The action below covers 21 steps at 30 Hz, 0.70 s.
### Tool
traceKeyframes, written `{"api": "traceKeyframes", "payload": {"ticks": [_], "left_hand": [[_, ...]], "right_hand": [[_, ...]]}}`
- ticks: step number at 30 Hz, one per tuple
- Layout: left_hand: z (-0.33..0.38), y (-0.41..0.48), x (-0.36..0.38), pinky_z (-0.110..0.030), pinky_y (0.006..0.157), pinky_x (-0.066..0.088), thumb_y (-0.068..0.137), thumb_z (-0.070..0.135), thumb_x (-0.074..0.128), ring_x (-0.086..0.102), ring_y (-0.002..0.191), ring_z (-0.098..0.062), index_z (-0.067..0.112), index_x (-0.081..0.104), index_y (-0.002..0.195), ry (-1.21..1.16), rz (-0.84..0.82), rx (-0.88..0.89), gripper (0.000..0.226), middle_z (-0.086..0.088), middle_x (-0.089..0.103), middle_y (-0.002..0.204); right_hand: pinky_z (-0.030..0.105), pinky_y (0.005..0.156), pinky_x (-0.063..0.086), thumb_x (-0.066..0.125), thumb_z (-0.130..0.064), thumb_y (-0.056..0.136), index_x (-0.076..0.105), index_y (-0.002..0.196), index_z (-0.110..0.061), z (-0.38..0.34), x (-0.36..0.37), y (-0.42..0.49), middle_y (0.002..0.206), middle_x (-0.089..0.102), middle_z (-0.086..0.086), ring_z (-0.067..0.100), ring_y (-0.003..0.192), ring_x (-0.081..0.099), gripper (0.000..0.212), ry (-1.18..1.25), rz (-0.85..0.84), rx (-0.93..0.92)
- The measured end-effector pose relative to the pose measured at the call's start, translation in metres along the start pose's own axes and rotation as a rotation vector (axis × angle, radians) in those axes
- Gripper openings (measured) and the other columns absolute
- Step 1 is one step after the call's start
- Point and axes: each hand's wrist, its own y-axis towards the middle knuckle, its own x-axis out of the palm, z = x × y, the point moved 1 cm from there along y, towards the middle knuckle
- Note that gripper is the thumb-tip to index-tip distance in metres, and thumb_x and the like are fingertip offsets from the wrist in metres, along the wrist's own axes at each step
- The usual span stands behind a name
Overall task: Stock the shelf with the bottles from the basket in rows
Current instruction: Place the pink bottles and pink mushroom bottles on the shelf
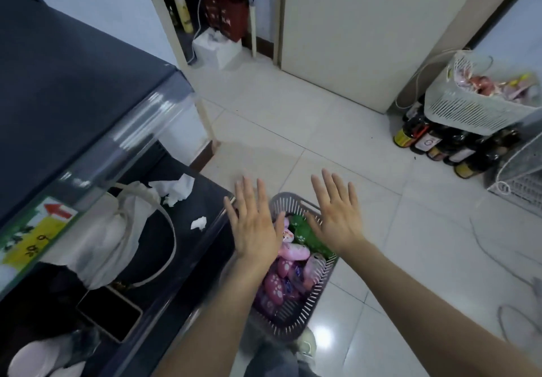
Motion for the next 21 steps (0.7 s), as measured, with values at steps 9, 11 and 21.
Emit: {"api": "traceKeyframes", "payload": {"ticks": [9, 11, 21], "left_hand": [[0.002, -0.008, 0.128, -0.054, 0.109, 0.020, 0.083, 0.059, 0.024, 0.029, 0.138, -0.037, 0.003, 0.030, 0.144, -0.114, -0.377, -0.167, 0.082, -0.023, 0.027, 0.150], [0.001, -0.016, 0.155, -0.050, 0.114, 0.011, 0.079, 0.065, 0.006, 0.013, 0.144, -0.034, 0.006, 0.012, 0.149, -0.142, -0.476, -0.276, 0.092, -0.021, 0.009, 0.156], [0.042, -0.025, 0.240, -0.036, 0.094, 0.039, 0.086, 0.046, 0.058, 0.048, 0.122, -0.035, 0.002, 0.037, 0.138, -0.771, -0.644, -1.312, 0.070, -0.021, 0.048, 0.135]], "right_hand": [[0.047, 0.110, 0.019, 0.078, -0.033, 0.063, 0.036, 0.142, -0.015, 0.042, 0.123, 0.002, 0.146, 0.039, 0.012, 0.033, 0.134, 0.037, 0.091, -0.158, -0.441, -0.025], [0.048, 0.101, 0.038, 0.084, -0.024, 0.043, 0.053, 0.131, -0.015, 0.051, 0.152, -0.002, 0.133, 0.055, 0.011, 0.031, 0.122, 0.053, 0.094, -0.171, -0.482, -0.068], [0.043, 0.109, 0.029, 0.048, -0.016, 0.093, 0.049, 0.129, -0.007, 0.092, 0.265, -0.003, 0.134, 0.050, 0.013, 0.031, 0.128, 0.038, 0.038, -0.135, -1.046, -0.628]]}}
